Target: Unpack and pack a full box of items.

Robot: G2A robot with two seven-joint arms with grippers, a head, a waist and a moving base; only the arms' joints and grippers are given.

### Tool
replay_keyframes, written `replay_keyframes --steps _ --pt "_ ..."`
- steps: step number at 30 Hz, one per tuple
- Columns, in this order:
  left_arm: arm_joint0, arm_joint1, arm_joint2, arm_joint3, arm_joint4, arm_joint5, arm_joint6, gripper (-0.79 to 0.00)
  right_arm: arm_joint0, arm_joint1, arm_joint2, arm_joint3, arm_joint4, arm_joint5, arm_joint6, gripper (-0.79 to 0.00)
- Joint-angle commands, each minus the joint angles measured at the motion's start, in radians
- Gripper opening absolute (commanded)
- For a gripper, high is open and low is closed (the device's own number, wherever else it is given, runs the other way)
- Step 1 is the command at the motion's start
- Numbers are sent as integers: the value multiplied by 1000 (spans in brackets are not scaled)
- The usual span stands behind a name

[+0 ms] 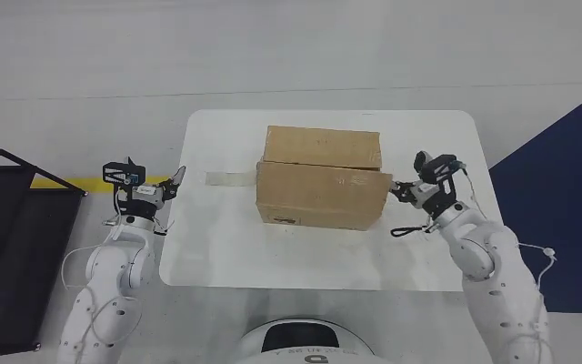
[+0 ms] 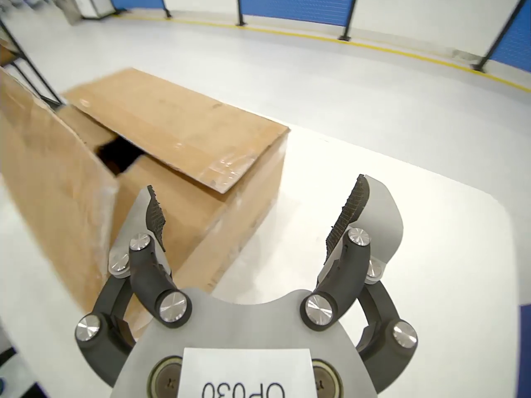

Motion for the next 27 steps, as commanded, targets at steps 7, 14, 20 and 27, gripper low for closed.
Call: replay_keyframes --steps 7,14,20,27 --pt "0 0 0 0 0 0 0 0 -74 32 109 -35 65 -315 147 0" --pt "0 0 0 0 0 0 0 0 -134 40 139 -30 -31 -383 95 0" --pt "0 0 0 0 0 0 0 0 -88 42 56 26 -135 -328 153 0" --pt "0 0 0 0 0 0 0 0 -33 48 64 93 -90 -276 150 0"
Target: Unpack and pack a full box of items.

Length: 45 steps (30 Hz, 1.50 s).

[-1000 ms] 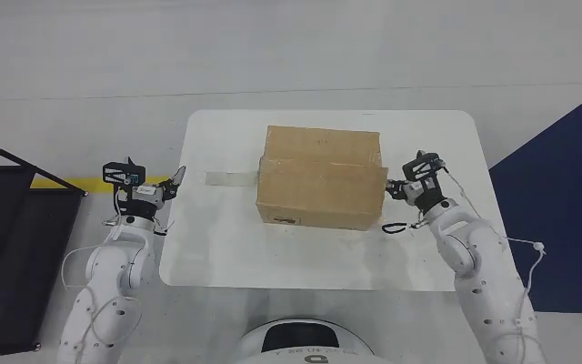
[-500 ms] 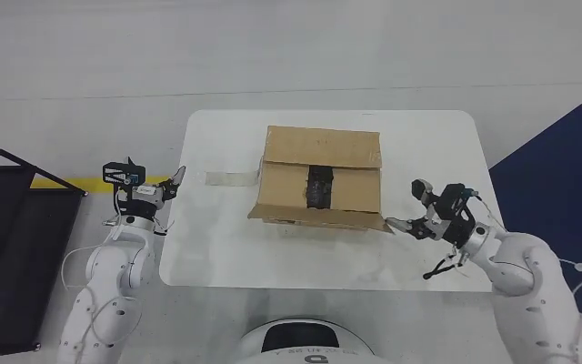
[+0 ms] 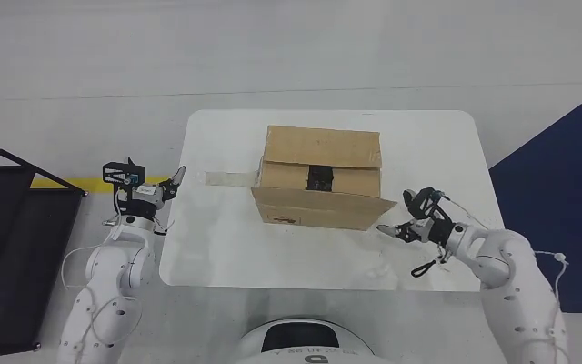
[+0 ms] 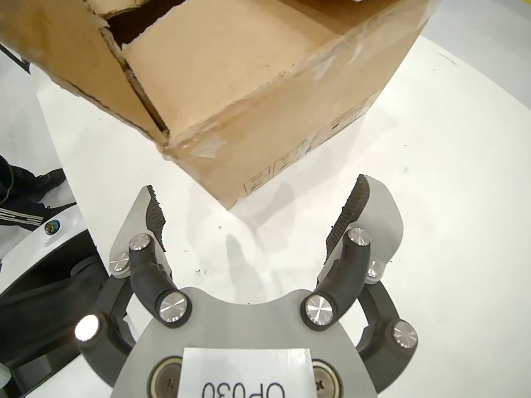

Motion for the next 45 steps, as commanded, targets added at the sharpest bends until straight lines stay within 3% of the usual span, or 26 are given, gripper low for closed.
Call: replay_keyframes --steps 1,4,8,17,22,28,31,33,38,41,45 --pt "0 0 0 0 0 0 0 0 -6 1 34 -6 2 48 -32 0" --pt "0 0 0 0 0 0 0 0 -16 -3 58 -50 -31 186 -103 0" --pt "0 0 0 0 0 0 0 0 6 -12 9 -92 -71 322 -128 0" --pt "0 0 0 0 0 0 0 0 59 -13 -66 -86 -53 280 -120 0" --pt "0 0 0 0 0 0 0 0 83 -11 -43 -50 -38 332 -107 0" --pt "0 0 0 0 0 0 0 0 99 -15 -104 -46 -193 457 -86 0" --pt "0 0 0 0 0 0 0 0 102 -16 -145 -47 -196 423 -90 0" --pt "0 0 0 0 0 0 0 0 114 -16 -146 -14 -21 305 -61 0" --pt "0 0 0 0 0 0 0 0 190 4 -85 92 466 100 199 0" --pt "0 0 0 0 0 0 0 0 203 23 -58 111 608 5 330 0" --pt "0 0 0 0 0 0 0 0 184 42 -37 87 700 -50 412 0"
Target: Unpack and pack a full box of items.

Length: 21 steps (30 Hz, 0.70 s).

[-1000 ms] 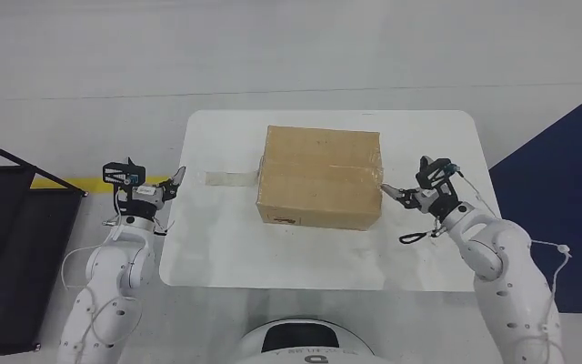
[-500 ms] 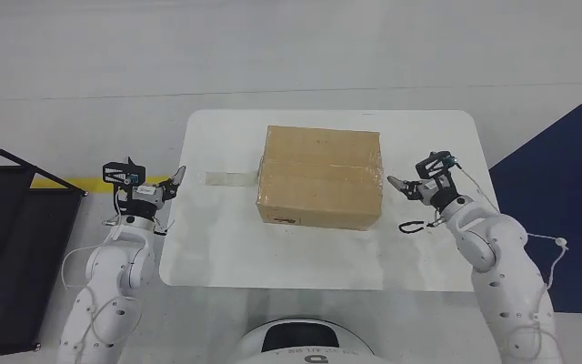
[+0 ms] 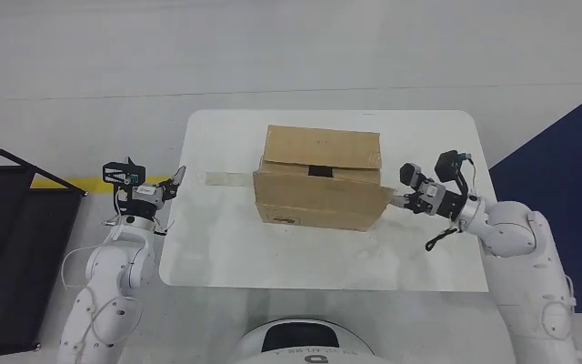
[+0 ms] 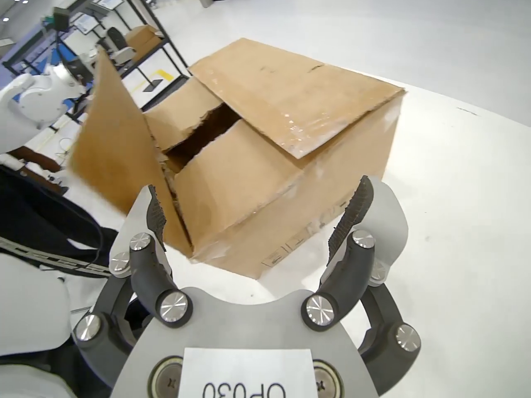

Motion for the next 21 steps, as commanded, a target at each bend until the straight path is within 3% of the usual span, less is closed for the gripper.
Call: replay_keyframes --steps 1,6,12,18,21 --pt "0 0 0 0 0 0 0 0 -16 8 6 -23 26 -21 34 0" --pt "0 0 0 0 0 0 0 0 -71 24 -15 -103 -34 -34 86 0" --pt "0 0 0 0 0 0 0 0 -115 35 -29 -178 -225 16 102 0" --pt "0 0 0 0 0 0 0 0 -129 29 -69 -202 -486 141 -1 0" --pt "0 0 0 0 0 0 0 0 -125 27 -86 -187 -547 182 -60 0"
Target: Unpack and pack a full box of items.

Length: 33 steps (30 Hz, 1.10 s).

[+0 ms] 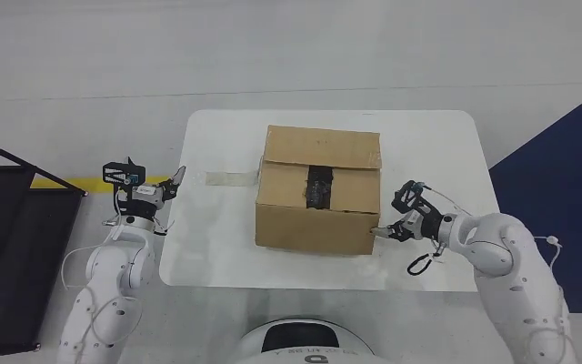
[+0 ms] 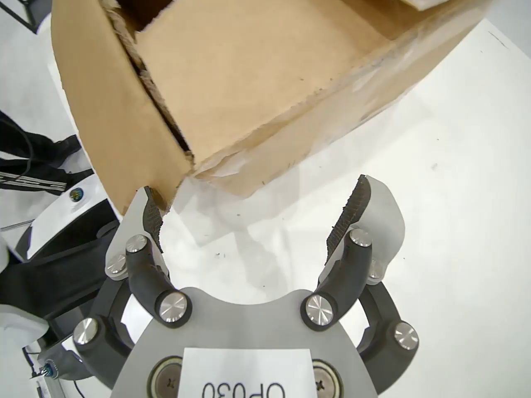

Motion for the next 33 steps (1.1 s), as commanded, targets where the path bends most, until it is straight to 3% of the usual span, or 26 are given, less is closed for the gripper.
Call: replay_keyframes --steps 1,18,24,30,33 --pt "0 0 0 0 0 0 0 0 5 0 -5 12 -25 21 -33 0" --pt "0 0 0 0 0 0 0 0 92 6 -46 87 -10 83 -63 0" --pt "0 0 0 0 0 0 0 0 92 14 -32 92 33 39 -55 0" --pt "0 0 0 0 0 0 0 0 25 42 103 90 336 -180 -65 0" --pt "0 0 0 0 0 0 0 0 9 48 170 71 400 -101 -86 0"
